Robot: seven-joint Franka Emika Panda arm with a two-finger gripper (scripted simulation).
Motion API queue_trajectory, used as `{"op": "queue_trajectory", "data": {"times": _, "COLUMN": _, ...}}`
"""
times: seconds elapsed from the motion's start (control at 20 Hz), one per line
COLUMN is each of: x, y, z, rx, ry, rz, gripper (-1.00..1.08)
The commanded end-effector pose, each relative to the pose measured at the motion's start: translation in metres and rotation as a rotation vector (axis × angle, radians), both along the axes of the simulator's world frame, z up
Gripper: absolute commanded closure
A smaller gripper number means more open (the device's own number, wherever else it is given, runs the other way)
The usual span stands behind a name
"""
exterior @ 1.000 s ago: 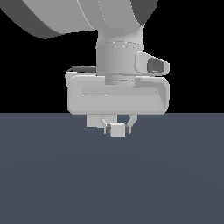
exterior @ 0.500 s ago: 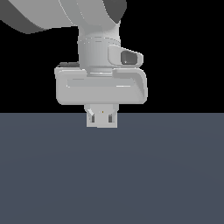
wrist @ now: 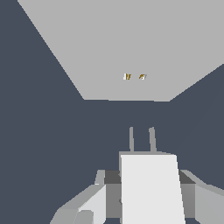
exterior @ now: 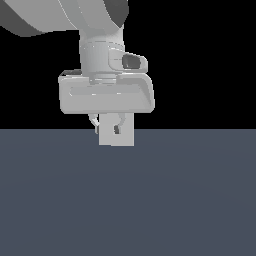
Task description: Plug the charger into the wall socket.
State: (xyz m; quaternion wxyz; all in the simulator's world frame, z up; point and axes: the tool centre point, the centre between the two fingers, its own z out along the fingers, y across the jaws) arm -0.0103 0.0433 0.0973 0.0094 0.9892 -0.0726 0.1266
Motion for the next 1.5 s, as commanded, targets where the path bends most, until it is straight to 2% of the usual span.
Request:
{"op": "queue_trajectory", "data": {"times": 0.0, "x": 0.003, "y": 0.002, "z": 0.002, "rx": 0.0, "ry": 0.001, "rz": -0.013, "gripper": 1.08}}
{"op": "queue_trajectory", "data": {"times": 0.7, "x": 0.008, "y": 0.003, "z": 0.003, "rx": 0.0, "ry": 0.002, "rz": -0.02, "gripper": 1.08}}
{"op": "queue_trajectory", "data": {"times": 1.45, "x": 0.051, "y": -0.004, "z": 0.003, "rx": 0.001, "ry": 0.002, "rz": -0.02, "gripper": 1.08}}
